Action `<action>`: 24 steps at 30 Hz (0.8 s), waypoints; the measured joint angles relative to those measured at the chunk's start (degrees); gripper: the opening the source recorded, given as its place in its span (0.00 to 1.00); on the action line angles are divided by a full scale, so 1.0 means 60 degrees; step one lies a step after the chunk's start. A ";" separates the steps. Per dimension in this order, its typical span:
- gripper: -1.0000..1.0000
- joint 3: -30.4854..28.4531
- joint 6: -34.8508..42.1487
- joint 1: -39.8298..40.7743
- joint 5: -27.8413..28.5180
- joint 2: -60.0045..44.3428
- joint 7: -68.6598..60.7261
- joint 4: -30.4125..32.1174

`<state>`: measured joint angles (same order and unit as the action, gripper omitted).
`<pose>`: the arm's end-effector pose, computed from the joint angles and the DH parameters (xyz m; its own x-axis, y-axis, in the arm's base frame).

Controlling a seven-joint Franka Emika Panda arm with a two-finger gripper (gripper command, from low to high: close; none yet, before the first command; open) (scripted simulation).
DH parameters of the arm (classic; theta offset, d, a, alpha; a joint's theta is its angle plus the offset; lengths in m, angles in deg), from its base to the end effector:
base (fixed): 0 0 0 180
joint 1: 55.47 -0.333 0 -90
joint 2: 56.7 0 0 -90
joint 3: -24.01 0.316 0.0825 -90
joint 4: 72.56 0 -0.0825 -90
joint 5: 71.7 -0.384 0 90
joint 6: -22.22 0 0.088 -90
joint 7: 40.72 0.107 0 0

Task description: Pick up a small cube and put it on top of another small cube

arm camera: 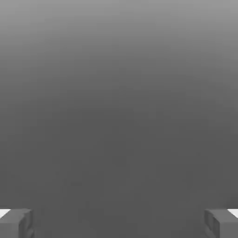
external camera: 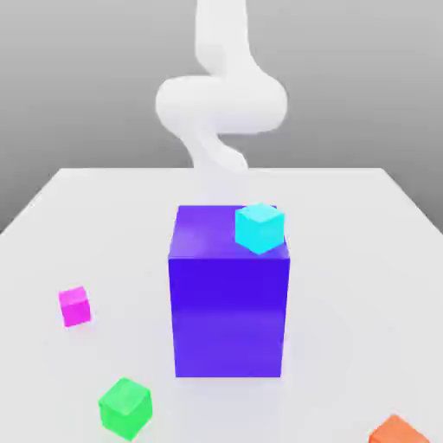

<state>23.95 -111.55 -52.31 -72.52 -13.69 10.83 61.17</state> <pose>0.3666 -0.0205 0.6799 0.4094 -0.8137 0.4127 -0.6058 -0.5807 -0.5439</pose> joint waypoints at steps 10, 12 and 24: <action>0.50 0.0060 -0.1332 0.2088 -0.0455 -0.1910 0.3913 0.1308; 0.50 0.0098 -0.1595 0.2506 -0.0539 -0.2285 0.4687 0.1565; 0.50 0.0204 -0.3173 0.4846 -0.0684 -0.4534 0.9592 0.3109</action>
<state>25.18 -130.59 -23.23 -76.62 -40.89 68.38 79.82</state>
